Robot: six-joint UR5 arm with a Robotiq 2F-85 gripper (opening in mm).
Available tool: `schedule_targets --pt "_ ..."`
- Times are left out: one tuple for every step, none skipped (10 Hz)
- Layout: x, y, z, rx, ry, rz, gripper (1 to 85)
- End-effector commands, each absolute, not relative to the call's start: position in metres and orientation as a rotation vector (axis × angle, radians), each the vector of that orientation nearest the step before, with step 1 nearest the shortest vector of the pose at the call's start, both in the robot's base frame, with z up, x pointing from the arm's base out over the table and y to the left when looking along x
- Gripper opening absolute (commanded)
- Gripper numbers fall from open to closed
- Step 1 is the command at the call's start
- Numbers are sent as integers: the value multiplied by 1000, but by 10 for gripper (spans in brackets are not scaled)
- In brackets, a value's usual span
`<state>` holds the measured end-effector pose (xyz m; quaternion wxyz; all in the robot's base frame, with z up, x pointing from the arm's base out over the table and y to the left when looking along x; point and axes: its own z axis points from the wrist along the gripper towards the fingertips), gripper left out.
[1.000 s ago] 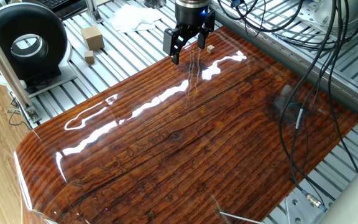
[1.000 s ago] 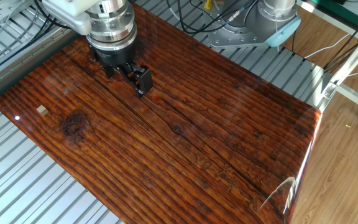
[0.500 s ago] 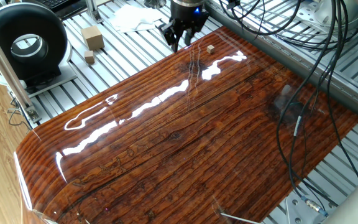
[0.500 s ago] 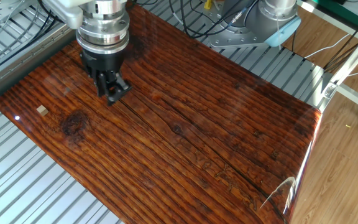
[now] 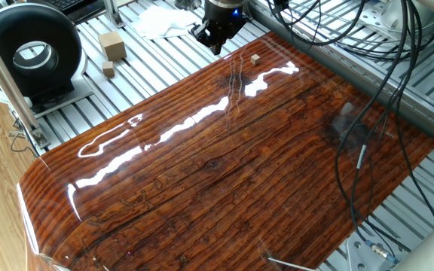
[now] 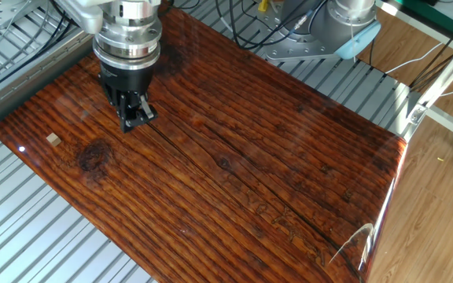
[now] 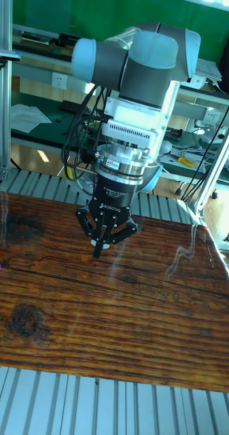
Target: Hold a small block with the gripper and sweep it from left to right on the table
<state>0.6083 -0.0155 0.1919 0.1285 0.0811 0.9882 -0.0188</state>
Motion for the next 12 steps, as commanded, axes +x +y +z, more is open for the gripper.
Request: schedule_targets --pt "609 -17 190 226 2869 -44 10" --pt "608 -19 187 221 2869 -49 10" --pt "607 -22 183 209 2865 -57 10" --pt "607 -25 179 199 2860 -57 10" --pt "606 -25 176 190 2859 -58 10" --pt "605 -22 176 180 2864 -58 10" --pt "603 -17 176 174 2876 -52 10" --pt "603 -20 176 157 2879 -80 10" --pt "601 -27 175 129 2883 -119 10" --pt "598 -29 173 123 2892 -126 10" --pt "598 -29 173 119 2894 -124 10" --pt "597 -27 173 109 2899 -117 10"
